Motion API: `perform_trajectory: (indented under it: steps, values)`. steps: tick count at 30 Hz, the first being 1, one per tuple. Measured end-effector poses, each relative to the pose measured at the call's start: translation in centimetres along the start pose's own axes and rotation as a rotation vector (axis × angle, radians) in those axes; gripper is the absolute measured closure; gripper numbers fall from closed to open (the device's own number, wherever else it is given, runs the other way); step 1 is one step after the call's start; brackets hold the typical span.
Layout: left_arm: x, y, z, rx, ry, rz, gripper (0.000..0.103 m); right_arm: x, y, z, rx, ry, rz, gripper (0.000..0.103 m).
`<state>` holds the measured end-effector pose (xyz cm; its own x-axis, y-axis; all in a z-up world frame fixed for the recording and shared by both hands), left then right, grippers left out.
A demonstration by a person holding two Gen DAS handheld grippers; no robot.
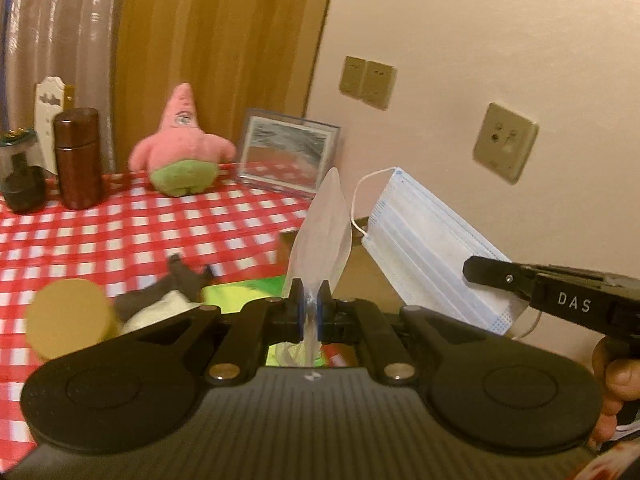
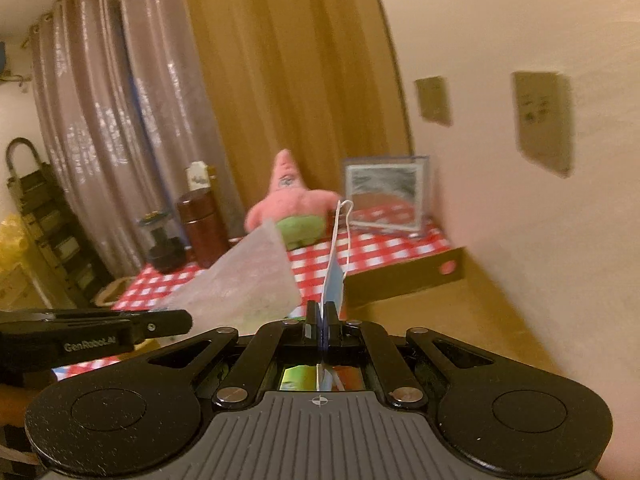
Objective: Organize soft objects
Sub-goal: 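Carry the plastic bag and face mask into the cardboard box and open both tools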
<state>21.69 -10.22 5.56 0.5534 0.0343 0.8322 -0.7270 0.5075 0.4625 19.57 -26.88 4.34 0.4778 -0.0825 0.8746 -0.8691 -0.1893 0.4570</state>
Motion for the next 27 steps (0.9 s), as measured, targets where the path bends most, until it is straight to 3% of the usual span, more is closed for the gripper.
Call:
perform_trajectory:
  steps: [8, 17, 22, 24, 27]
  values:
    - [0.7, -5.1, 3.7, -0.069, 0.038, -0.011, 0.099, 0.8, -0.6, 5.6, -0.083, 0.043, -0.003, 0.102]
    - [1.0, -11.0, 5.7, -0.119, 0.117, -0.028, 0.099, -0.4, -3.2, 9.1, -0.117, 0.062, -0.037, 0.102]
    - [0.1, -13.7, 6.1, -0.110, 0.117, -0.071, 0.097, -1.3, -4.5, 10.3, -0.129, 0.065, -0.061, 0.102]
    - [-0.5, -14.4, 5.8, -0.089, 0.108, -0.096, 0.089, -1.7, -5.1, 10.7, -0.134, 0.068, -0.072, 0.102]
    - [-1.3, -14.4, 5.1, -0.067, 0.094, -0.110, 0.085, -2.2, -5.6, 11.0, -0.139, 0.067, -0.088, 0.102]
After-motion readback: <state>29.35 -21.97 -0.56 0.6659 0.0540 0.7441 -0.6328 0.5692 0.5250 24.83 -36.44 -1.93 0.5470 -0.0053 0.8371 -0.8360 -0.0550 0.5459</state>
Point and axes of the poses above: each gripper's, at about its wrist camera, not at the fingertips, and y roughly against the way its jaws point, z to its right, x to its top, the point moved 7 cm from there along -y, roughly the way its jaws point, and after that the axes turned 12 degrees about -x, right-handed, at the moved point
